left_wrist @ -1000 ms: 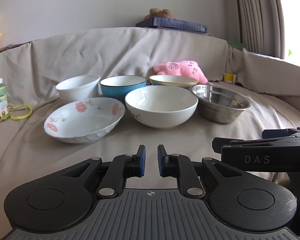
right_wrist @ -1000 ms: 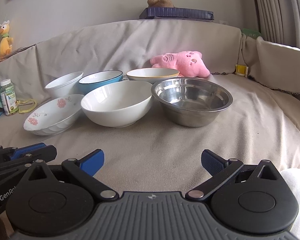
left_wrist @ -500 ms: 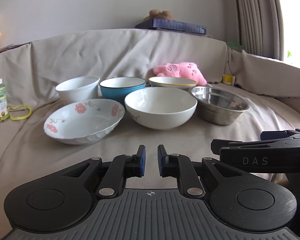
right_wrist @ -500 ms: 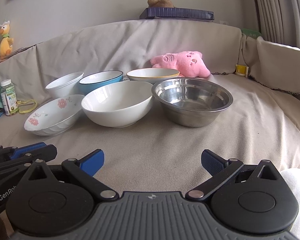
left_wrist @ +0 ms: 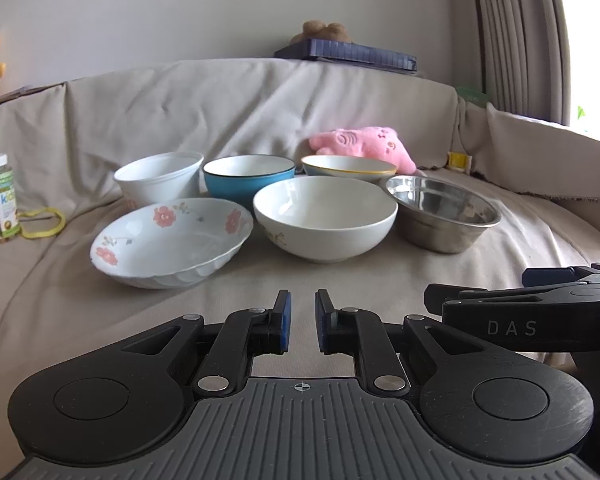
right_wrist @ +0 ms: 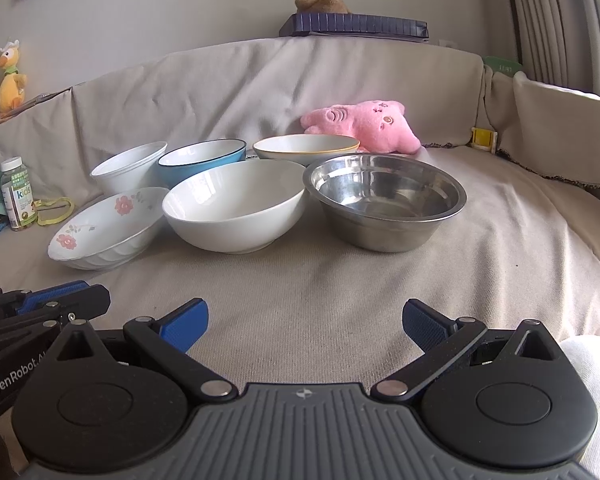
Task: Organize plates and bowls
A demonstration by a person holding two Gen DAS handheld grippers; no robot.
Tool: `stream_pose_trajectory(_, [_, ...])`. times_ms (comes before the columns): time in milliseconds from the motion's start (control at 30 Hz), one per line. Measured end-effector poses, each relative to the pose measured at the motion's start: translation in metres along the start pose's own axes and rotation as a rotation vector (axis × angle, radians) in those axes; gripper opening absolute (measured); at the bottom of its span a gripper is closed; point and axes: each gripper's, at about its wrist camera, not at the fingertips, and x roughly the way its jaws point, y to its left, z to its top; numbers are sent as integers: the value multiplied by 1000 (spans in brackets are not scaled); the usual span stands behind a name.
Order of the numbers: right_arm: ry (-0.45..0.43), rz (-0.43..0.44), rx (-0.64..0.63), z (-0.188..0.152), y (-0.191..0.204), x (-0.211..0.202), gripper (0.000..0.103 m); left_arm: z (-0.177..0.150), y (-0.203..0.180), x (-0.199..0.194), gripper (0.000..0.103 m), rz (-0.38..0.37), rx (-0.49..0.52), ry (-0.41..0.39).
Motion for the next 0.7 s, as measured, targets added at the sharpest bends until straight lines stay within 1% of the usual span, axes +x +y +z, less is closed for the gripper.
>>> stream_pose_trajectory(700, [6,-6,-1,1,0,1,103,2,5,-4,15,-1,-13,-4])
